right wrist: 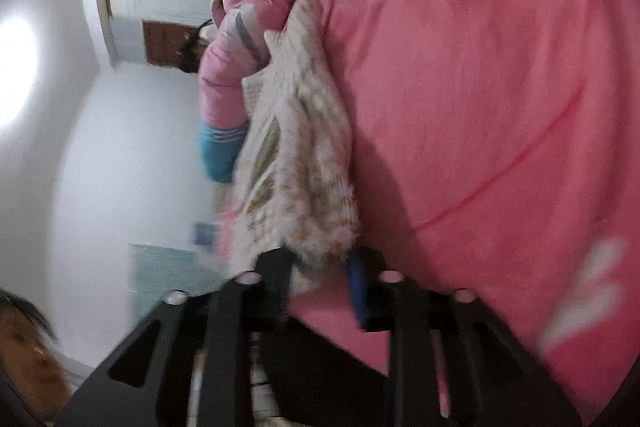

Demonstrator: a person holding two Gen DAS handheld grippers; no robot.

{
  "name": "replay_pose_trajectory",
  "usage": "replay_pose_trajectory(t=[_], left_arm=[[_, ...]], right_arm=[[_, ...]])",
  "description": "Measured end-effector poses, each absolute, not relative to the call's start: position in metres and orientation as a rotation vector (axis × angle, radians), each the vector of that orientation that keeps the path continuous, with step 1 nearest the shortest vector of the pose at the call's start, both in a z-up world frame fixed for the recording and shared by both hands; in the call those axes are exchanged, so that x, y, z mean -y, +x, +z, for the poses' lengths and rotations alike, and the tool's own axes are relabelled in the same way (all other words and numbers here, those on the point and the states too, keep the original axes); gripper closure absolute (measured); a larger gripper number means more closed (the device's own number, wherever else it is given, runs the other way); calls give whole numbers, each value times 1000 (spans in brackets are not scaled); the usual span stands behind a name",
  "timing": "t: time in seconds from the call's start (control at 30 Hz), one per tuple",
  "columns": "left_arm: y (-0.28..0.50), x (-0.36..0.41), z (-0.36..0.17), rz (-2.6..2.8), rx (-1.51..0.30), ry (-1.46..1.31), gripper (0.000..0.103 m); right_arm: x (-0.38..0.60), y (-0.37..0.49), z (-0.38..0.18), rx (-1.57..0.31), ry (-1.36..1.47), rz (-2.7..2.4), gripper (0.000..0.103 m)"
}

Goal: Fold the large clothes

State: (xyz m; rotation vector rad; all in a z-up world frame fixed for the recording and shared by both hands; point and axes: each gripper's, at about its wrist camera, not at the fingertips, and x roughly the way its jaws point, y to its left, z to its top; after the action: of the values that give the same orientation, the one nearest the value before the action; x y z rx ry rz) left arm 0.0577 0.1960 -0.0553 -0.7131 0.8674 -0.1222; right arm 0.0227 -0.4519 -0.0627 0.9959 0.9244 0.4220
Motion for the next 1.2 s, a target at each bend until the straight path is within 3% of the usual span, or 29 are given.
replay_pose_trajectory(t=[0.03,0.17,0.27,0.37,0.5,0.57,0.83,0.97,1.03,1.07,1.1,1.13,1.2], left_arm=[[53,-203,-49,-85,-838,-710,71],[42,-209,-16,2,-749,-609,71],[49,-168,12,-102,-708,-475,70],[66,-125,15,-206,-734,-391,60],[98,-71,-36,-223,-966,-251,58],[102,-67,-65,-183,-1064,-239,58],[90,-76,-34,-275,-919,-262,59],[117,-56,-42,-289,-965,-216,59],[128,-43,-49,-273,-999,-171,59],[128,-41,-53,-267,-999,-154,60],[127,-39,-53,-260,-983,-132,66],[127,-39,-53,-245,-972,-112,80],[132,-41,-50,-225,-968,-90,97]], right_arm=[[460,17,-45,-878,936,361,54],[467,9,7,-745,790,259,53],[415,23,31,-731,610,303,53],[344,41,29,-770,417,384,53],[284,60,-7,-881,246,412,53],[268,69,-47,-1048,152,363,50],[277,61,-31,-999,183,380,47],[264,70,-21,-961,148,365,47],[256,78,-25,-990,116,353,60],[253,80,-29,-1007,103,347,73],[252,82,-33,-1014,92,337,86],[250,84,-35,-1016,84,327,90],[248,83,-32,-1014,83,317,97]])
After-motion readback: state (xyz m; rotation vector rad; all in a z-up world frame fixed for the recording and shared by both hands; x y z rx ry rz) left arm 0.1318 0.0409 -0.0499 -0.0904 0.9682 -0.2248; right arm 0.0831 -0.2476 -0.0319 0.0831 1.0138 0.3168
